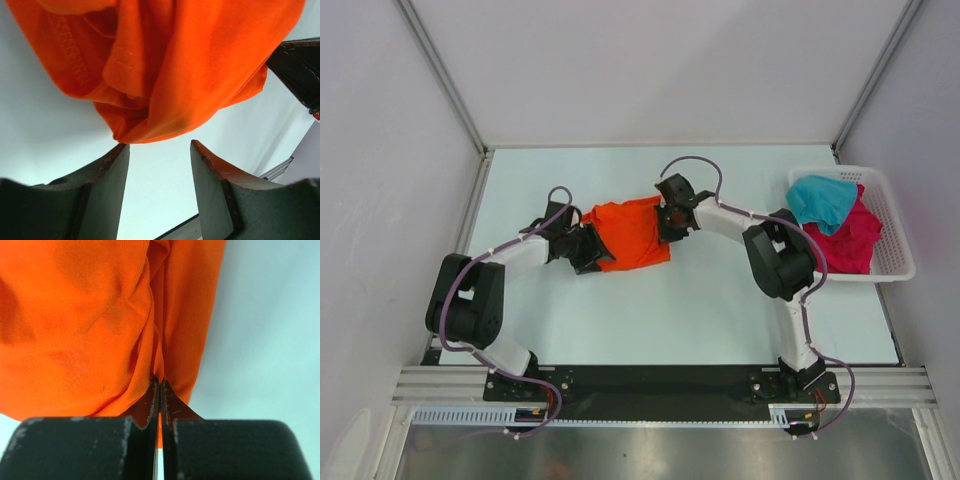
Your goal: Fold and stack the t-shirts
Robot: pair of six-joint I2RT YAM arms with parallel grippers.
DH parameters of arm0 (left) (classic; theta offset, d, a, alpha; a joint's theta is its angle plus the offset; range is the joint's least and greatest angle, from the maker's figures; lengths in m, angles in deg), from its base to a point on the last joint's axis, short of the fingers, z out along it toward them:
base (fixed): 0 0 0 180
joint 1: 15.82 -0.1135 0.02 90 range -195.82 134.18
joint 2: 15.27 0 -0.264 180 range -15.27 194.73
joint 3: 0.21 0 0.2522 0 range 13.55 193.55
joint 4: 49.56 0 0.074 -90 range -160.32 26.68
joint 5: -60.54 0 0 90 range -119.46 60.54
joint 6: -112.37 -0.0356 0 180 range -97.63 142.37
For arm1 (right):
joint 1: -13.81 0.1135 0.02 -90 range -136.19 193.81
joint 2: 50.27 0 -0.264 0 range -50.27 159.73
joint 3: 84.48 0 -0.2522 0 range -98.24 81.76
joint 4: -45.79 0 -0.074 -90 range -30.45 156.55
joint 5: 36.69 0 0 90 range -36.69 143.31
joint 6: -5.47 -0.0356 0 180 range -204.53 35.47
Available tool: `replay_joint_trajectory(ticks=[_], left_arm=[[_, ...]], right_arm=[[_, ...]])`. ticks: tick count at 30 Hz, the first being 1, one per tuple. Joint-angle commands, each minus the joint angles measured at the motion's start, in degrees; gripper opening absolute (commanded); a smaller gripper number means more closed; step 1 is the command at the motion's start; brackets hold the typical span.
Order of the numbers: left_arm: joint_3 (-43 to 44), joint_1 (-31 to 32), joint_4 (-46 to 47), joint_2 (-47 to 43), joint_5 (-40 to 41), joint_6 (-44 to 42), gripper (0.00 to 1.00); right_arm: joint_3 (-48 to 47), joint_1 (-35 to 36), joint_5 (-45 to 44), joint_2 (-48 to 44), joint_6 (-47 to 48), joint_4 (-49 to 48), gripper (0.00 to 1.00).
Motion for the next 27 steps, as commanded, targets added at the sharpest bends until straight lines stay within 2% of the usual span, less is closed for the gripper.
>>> replay_joint_trajectory(ticks=[1,15,17,18,19,27], left_arm=[[-0.48,-0.02,0.63,-0.72,0.64,-1.29,0.57],[-1.8,0.07,3.0,-1.07,0.38,-0.06,0.57],[-2.15,0.07,4.93,-0.72,-0.23,0.47,0.44],[-2.5,0.07,5.63,-0.37,-0.58,0.82,0.3],[-2.5,0.07,6.68,-0.02,-0.76,1.08,0.01],[-3.9,0.07,8.19,0.52,1.25,2.14,0.0]], right_arm=[[4.51,-1.28,-4.69,-3.01,0.83,4.17,0.0],[5.32,-0.23,-4.25,-3.89,-0.31,3.73,0.0],[5.23,0.21,-4.16,-3.8,-0.48,3.82,0.0],[5.23,0.3,-4.25,-3.8,-0.49,3.81,0.0],[5.49,0.56,-4.25,-3.89,-0.57,3.81,0.0],[8.39,0.12,-5.04,-5.29,-0.4,3.38,0.0]])
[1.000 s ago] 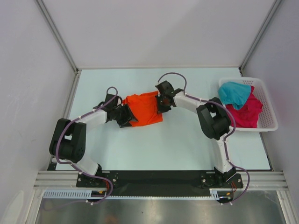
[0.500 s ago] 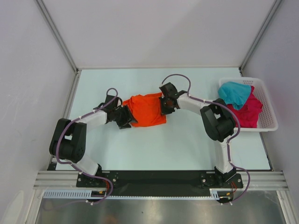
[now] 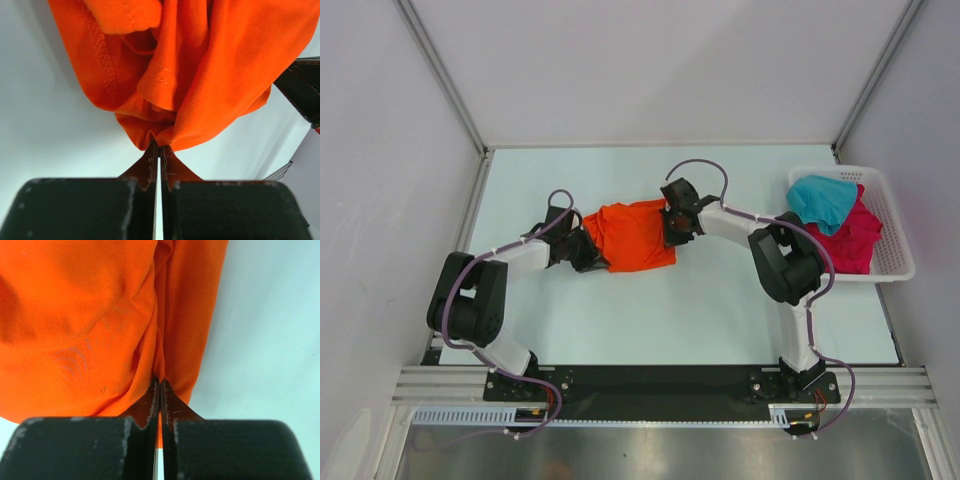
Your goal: Fold and stack the t-shirts
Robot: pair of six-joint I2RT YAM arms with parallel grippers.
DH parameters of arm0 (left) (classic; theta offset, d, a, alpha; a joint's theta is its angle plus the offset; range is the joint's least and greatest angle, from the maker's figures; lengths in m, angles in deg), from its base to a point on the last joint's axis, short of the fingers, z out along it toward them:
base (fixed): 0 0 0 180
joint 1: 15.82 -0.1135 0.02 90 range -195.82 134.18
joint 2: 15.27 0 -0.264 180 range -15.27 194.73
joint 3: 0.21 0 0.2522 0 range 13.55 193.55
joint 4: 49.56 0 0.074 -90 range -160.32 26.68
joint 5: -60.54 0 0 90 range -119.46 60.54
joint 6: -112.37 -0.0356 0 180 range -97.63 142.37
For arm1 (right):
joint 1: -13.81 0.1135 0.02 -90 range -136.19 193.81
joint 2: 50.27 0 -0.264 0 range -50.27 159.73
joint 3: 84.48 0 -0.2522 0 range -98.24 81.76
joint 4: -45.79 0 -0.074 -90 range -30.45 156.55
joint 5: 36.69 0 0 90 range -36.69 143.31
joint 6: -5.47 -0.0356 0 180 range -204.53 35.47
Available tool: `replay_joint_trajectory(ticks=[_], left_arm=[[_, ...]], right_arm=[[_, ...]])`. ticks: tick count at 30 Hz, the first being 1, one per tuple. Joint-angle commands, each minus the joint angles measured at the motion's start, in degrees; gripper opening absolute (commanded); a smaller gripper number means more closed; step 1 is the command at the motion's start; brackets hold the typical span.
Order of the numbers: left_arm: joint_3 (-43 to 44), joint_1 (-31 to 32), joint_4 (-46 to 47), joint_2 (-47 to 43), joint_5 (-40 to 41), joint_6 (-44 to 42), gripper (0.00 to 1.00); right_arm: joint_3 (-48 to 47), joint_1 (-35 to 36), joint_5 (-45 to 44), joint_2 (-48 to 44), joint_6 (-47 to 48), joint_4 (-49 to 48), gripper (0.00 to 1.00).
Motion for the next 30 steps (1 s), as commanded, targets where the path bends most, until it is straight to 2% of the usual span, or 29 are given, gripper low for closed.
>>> replay_joint_trajectory(ticks=[1,10,30], left_arm=[[-1.26,0.07,2.18,-0.79,1.67,0.94,0.0],[-2.32,-0.9,0.16,-3.43,3.61,0.68,0.0],[-4.69,-3.27,-0.02,-5.55,2.3,0.06,0.0]], right_arm=[[3.43,-0.29,-2.44,-1.78,0.28,4.47,0.0],[7.56,-2.66,-3.93,-4.15,0.45,3.5,0.0],[12.4,-5.21,-5.86,-8.02,-0.07,3.41,0.0]])
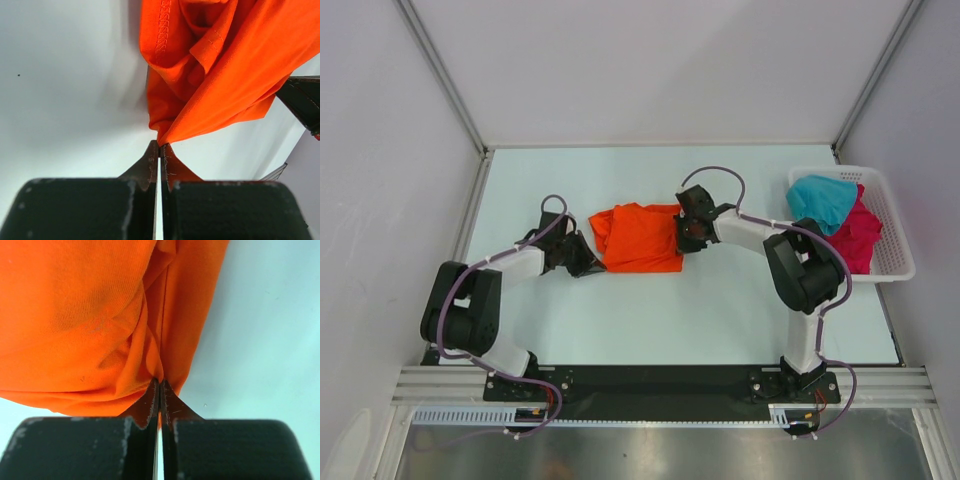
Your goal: Fold and stack the t-shirts
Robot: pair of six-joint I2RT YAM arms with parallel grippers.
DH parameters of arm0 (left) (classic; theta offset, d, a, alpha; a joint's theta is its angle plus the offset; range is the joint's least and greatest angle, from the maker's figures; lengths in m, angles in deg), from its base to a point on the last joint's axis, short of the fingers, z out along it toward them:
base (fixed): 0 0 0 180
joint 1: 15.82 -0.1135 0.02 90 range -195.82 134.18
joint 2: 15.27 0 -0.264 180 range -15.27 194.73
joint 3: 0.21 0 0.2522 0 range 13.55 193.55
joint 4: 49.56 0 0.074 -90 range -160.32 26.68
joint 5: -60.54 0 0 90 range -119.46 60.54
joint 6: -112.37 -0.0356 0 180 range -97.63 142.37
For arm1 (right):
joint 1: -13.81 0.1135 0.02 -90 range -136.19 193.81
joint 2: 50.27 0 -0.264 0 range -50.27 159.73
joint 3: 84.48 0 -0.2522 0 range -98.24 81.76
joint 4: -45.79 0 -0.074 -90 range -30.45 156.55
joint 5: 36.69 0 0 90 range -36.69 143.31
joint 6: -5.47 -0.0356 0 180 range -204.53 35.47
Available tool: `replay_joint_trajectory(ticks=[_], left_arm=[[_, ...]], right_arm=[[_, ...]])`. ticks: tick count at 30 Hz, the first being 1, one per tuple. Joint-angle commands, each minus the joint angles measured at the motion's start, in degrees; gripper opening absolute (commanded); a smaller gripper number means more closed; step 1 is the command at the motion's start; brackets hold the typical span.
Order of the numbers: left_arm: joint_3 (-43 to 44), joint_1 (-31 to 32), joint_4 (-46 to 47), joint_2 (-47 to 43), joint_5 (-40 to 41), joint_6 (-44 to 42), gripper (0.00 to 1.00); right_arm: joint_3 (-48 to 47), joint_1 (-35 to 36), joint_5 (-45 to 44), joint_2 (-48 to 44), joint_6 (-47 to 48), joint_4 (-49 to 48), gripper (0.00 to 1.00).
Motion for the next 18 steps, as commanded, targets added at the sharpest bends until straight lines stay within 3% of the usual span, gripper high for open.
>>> replay_joint_trajectory(ticks=[1,4,6,7,9,12,18], left_arm=[[-0.52,-1.55,-0.74,-1.92,1.62,-0.86,0.0],[0.27,-1.55,-0.3,-0.78,-1.02,-1.21,0.03],[0.98,-1.55,-0.39,0.19,-2.08,-1.73,0.16],[1.07,-1.55,-0.48,0.19,-2.17,-1.82,0.2],[1.15,-1.55,-1.27,-0.59,-1.56,-2.17,0.33],[2.21,-1.55,-3.37,-2.78,0.81,-2.88,0.44],[6.33,-1.55,-6.98,-6.13,4.69,-4.11,0.52]], right_arm=[[1.62,-2.37,-6.37,-0.87,1.09,6.69,0.0],[-0.13,-2.37,-5.23,-0.52,1.26,7.74,0.0],[-2.06,-2.2,-5.14,-0.08,1.44,9.23,0.01],[-2.85,-2.02,-5.14,0.01,1.61,9.68,0.08],[-4.52,-1.5,-5.57,-0.25,1.79,11.08,0.14],[-6.71,-0.53,-6.54,-1.66,1.7,12.66,0.19],[-11.91,1.49,-8.39,-3.86,1.79,16.27,0.34]])
